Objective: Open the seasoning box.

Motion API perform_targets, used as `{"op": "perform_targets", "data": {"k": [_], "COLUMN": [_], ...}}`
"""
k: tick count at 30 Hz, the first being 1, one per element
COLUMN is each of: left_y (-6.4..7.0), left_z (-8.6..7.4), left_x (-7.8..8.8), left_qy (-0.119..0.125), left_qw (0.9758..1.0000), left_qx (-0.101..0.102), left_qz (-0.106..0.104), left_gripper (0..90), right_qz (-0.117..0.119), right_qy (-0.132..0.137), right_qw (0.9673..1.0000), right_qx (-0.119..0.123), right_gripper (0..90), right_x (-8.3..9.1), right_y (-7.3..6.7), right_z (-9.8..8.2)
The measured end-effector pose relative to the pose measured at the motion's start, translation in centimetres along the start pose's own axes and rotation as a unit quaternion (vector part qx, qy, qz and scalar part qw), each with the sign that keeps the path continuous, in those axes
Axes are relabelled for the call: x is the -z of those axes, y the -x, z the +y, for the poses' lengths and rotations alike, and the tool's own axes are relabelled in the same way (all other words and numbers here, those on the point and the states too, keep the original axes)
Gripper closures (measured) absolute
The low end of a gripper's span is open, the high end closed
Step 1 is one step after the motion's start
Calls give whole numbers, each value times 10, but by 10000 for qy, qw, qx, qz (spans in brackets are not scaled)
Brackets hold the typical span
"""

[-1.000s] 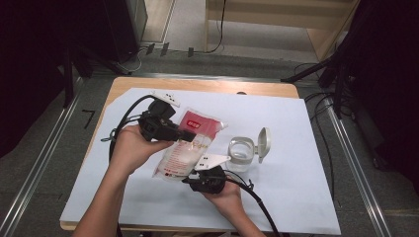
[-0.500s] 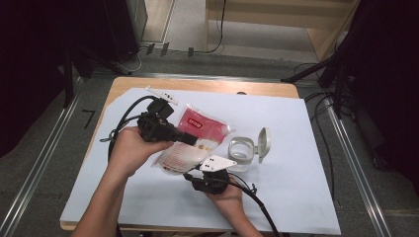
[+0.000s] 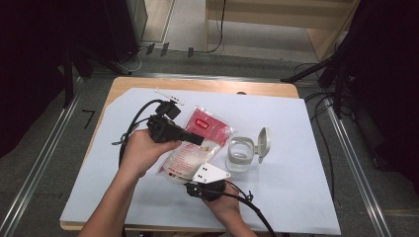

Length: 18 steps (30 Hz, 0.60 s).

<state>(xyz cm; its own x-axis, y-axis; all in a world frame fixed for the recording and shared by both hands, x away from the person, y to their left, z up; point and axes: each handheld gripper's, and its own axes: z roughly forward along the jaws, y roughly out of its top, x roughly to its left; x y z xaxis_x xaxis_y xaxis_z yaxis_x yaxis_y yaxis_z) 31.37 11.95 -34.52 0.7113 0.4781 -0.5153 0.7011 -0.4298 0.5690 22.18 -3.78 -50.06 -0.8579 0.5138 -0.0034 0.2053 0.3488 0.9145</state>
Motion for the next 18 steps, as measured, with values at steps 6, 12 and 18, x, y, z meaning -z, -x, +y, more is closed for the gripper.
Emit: {"op": "perform_targets", "data": {"k": [6, 12, 18], "left_y": [11, 14, 9], "left_z": [4, 3, 6], "left_x": [-3, -3, -8], "left_qy": [-194, -100, -187], "left_qw": [9953, 9930, 9982], "left_qx": [-658, -952, -551], "left_qz": [685, 696, 133], "left_gripper": [831, 766, 872], "right_qz": [407, 638, 908], "right_qy": [-100, -100, -137], "right_qw": [9973, 9932, 9892], "right_qx": [-606, -966, -1138], "right_gripper": [568, 571, 568], "right_x": [3, 13, 23], "right_y": [3, 1, 2], "right_z": [5, 12, 14]}}
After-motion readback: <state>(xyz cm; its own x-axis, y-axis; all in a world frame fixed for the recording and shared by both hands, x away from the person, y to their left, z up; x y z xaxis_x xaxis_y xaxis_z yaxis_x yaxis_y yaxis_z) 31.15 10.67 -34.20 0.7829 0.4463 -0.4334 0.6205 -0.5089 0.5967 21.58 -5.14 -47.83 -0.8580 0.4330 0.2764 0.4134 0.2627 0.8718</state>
